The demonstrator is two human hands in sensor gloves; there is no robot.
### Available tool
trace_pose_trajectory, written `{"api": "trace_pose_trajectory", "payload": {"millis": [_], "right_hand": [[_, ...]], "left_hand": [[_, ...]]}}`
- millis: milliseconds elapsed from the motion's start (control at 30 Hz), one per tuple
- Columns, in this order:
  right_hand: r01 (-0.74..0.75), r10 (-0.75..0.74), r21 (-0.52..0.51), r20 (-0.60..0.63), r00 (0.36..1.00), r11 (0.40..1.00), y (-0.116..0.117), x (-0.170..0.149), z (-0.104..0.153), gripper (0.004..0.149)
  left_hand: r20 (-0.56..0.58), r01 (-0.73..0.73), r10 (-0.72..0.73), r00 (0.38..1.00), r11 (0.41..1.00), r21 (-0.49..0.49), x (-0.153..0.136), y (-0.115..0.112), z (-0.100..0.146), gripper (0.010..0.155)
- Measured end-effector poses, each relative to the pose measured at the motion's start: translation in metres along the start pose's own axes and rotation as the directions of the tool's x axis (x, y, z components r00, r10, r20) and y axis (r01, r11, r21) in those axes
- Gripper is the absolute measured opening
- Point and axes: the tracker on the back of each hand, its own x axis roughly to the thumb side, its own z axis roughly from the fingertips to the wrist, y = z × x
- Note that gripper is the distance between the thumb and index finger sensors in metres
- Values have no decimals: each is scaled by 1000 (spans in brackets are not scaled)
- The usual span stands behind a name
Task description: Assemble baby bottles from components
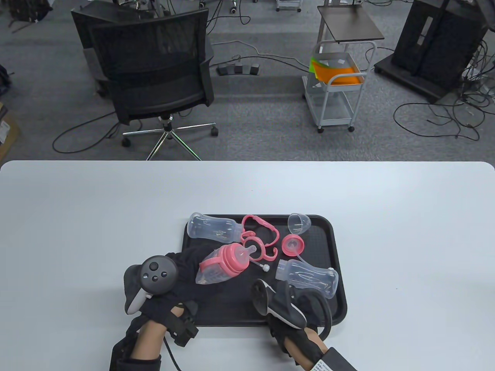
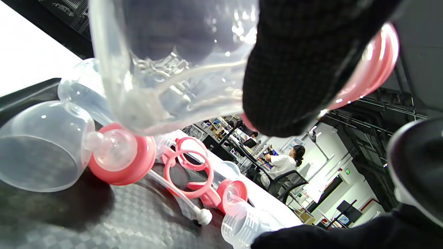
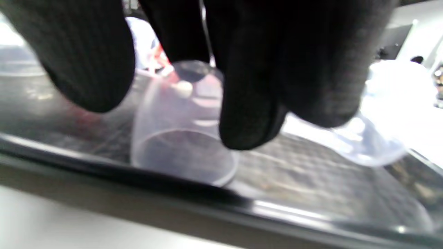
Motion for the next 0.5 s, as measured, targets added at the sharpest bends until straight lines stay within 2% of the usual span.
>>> {"api": "trace_pose_trajectory", "payload": {"millis": [167,367,500], "right_hand": [[-24,24,8,42,999,1000,4,22,-6,73],[0,-2,42,56,998,999,10,28,-12,77],[63,-62,-9,47,997,998,10,23,-13,76]], "left_hand": [[2,2,-2,1000,1000,-3,0,-1,0,98],[0,3,-3,1000,1000,-2,1,-1,0,98],[2,-3,3,1000,1000,4,1,-2,-1,98]]}}
